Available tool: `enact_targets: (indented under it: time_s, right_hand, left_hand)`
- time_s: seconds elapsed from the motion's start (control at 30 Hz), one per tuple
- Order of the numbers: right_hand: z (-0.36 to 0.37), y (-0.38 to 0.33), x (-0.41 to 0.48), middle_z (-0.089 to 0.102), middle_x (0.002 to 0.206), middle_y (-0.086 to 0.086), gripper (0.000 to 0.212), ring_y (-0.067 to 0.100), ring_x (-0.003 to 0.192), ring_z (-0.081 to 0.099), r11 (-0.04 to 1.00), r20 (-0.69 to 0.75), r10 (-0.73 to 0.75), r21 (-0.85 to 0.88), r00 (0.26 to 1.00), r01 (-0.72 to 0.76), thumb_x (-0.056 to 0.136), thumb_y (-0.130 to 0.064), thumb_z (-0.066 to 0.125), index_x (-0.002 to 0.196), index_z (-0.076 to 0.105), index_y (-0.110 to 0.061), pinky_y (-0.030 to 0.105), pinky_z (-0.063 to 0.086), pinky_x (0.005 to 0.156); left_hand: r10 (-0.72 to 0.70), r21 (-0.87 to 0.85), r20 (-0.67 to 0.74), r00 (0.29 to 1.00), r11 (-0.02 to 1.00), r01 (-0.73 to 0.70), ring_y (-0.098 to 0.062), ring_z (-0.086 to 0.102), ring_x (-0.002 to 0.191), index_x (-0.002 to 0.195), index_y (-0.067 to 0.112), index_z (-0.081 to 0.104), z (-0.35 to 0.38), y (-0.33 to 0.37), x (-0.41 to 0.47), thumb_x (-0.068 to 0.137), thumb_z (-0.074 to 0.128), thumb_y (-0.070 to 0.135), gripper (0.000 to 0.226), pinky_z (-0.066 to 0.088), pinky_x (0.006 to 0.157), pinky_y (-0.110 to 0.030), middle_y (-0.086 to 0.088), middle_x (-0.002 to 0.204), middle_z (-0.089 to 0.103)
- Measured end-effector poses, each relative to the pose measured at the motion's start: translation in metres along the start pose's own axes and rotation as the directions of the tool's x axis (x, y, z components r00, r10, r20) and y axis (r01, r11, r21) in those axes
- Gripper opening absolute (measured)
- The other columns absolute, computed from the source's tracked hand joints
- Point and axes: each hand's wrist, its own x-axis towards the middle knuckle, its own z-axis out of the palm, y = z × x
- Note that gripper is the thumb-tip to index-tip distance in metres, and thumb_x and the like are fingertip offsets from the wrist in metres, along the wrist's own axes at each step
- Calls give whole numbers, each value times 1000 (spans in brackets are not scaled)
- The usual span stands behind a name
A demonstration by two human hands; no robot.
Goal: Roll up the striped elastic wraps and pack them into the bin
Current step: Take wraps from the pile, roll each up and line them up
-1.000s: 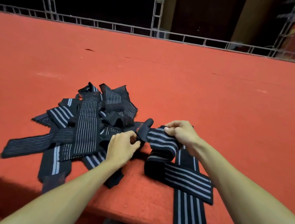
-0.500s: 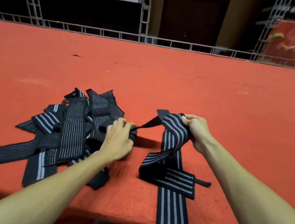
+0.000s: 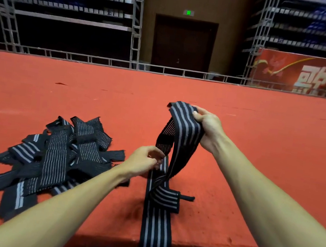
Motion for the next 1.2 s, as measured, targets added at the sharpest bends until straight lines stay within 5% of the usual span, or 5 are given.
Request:
enact_targets:
  time_s: [0.1,0.23,0.6,0.97,1.2]
  right_hand:
    - [-9,3,-11,68,96,10,30,19,77,64,997,58,45,-73,997,-40,95,4,40,104,66,-8,28,56,68]
    - [-21,9,-14,70,101,10,33,20,81,66,991,158,100,-102,982,-84,94,3,40,108,67,-8,27,57,67]
    - [-30,22,11,68,89,11,31,15,64,68,989,26,62,132,998,-65,90,6,38,99,66,-5,22,55,58]
    - [-6,53,21,69,98,9,35,20,77,65,993,-178,84,95,980,-68,91,8,41,112,65,-5,29,54,68]
    - [16,68,31,69,110,10,32,18,88,66,998,-162,55,15,985,-53,92,0,56,123,61,-5,30,55,80]
  left_hand:
    - [156,242,-291,944,967,-85,-16,48,113,129,12,47,-2,7,8,86,62,8,45,38,97,-25,-7,127,45]
    - [39,113,-150,988,993,-23,-18,32,135,149,17,24,-9,6,29,86,68,30,78,27,111,-36,-3,147,33]
    - [78,156,-305,949,987,-31,-10,63,57,96,9,67,-13,-18,53,91,59,9,9,55,58,-26,-5,81,66]
    - [-358,-323,-811,463,933,156,-25,60,81,120,3,59,-152,-62,40,96,45,4,28,54,79,-35,-17,135,48]
    - [-140,174,-409,902,958,228,-23,41,131,151,18,22,-106,-52,15,81,43,-5,77,42,101,-36,-3,153,28]
